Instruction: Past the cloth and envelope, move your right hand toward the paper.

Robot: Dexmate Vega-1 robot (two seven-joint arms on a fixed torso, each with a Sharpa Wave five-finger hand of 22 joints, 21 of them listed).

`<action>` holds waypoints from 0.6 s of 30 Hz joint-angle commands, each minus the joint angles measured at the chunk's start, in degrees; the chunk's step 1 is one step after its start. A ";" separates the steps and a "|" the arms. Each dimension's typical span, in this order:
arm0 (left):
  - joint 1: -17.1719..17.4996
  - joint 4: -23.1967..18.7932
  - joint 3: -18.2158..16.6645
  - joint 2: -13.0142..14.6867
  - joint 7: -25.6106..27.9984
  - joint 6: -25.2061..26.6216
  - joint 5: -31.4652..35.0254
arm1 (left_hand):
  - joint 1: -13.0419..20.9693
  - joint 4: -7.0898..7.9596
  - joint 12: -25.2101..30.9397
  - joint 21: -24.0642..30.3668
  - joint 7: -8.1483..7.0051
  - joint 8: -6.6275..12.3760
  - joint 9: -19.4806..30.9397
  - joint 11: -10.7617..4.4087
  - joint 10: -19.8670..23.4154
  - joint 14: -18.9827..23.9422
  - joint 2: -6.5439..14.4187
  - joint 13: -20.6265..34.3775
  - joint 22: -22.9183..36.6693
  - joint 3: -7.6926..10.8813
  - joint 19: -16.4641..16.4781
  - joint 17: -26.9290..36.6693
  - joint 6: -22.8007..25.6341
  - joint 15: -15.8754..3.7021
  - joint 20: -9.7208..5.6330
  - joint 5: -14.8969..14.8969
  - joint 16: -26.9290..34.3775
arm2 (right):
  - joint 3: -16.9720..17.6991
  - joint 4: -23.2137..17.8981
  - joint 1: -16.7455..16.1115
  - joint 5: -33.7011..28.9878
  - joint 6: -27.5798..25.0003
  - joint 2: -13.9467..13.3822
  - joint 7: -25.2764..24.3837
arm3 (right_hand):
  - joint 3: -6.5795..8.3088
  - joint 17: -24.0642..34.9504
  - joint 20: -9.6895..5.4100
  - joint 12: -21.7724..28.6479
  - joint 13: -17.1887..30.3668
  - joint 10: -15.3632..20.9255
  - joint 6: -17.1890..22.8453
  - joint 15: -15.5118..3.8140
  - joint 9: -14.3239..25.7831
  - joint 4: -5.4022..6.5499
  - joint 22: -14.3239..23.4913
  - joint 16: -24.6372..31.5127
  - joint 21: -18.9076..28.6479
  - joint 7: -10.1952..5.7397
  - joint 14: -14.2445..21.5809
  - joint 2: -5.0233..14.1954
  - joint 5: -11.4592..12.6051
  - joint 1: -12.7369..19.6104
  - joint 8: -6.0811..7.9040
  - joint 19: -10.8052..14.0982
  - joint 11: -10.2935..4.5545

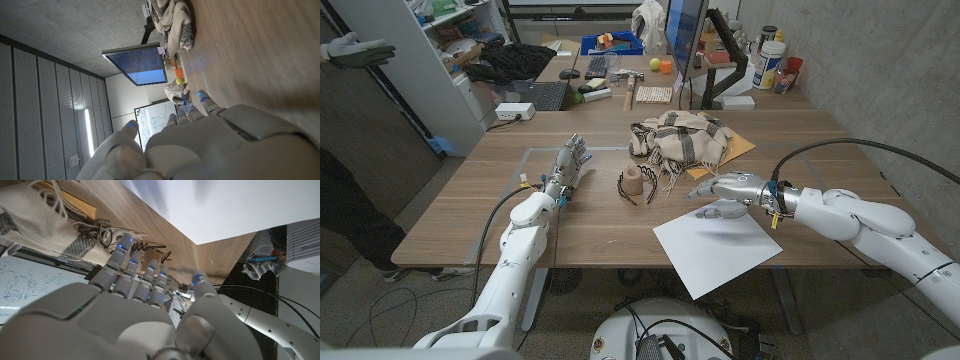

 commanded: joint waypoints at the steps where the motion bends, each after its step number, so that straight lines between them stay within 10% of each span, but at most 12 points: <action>1: -0.34 0.72 0.01 0.06 -0.15 -0.02 0.12 | -0.26 0.02 0.28 0.28 -0.41 0.28 0.24 0.06 -11.73 -13.25 7.18 0.29 0.14 -0.31 -14.08 0.15 -13.30 0.26 -1.26 0.39 0.24 | -0.72 0.34 0.35 0.18 -0.63 -0.18 1.08 | -0.19 0.30 0.10 -0.16 0.14 -0.51 -0.36 -1.01 0.17 0.00 -0.06 -0.10 -0.40 -0.22 -0.39 -0.68 -0.07 0.07 -0.07 0.24 0.10; 18: -0.49 1.11 0.05 0.03 -0.29 -0.02 0.18 | -0.27 0.03 0.35 0.38 -0.43 0.31 0.25 0.33 -11.63 -13.24 7.19 0.29 0.15 -0.35 -14.03 0.16 -13.29 0.19 -1.31 0.43 0.24 | -1.62 0.77 0.28 0.82 -1.43 -0.38 2.27 | -0.29 0.28 0.16 -0.10 0.15 -0.93 -0.51 -0.92 0.18 0.08 -0.03 -0.03 -1.39 -0.39 -0.49 -0.88 -0.11 0.00 0.12 -0.27 0.36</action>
